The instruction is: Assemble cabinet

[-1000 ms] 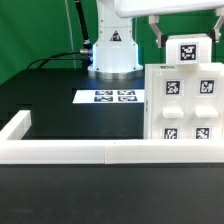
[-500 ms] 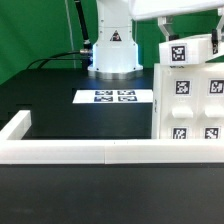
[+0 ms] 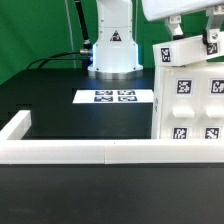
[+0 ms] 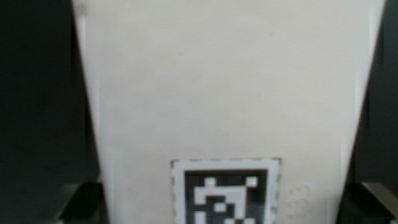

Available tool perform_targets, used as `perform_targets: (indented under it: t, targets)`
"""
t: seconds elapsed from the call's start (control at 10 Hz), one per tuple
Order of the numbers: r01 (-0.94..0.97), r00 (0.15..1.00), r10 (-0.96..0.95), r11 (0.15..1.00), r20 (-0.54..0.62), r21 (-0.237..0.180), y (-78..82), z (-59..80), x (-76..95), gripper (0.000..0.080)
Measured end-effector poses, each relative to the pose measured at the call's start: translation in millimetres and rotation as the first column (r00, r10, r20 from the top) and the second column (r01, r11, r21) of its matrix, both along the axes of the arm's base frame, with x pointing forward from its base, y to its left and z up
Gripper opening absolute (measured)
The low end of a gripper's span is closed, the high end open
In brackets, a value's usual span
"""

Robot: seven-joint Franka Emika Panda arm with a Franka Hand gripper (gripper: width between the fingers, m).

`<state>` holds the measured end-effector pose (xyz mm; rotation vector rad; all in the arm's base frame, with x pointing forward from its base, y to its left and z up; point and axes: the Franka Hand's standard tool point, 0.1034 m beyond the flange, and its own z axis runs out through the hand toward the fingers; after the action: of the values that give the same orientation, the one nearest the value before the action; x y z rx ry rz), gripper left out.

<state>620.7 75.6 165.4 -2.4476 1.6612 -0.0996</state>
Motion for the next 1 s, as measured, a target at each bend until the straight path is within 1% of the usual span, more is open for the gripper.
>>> perform_targets:
  t: [0.2,0.5,0.7,1.0]
  targets:
    - [0.133,0.991,-0.133,0.991,-0.017,0.025,-0.7,-0.1,0.1,0.056]
    - [0.388,0.921,-0.384,0.919,-0.064,0.07,-1.4,-0.9,-0.6,0.056]
    - [0.544,0.838,-0.534,0.831,-0.11,0.112,-2.4,-1.9,-1.4,0.056]
    - [0.724,0.69,-0.7,0.674,-0.186,0.148,-1.0,-1.6,-1.0,0.056]
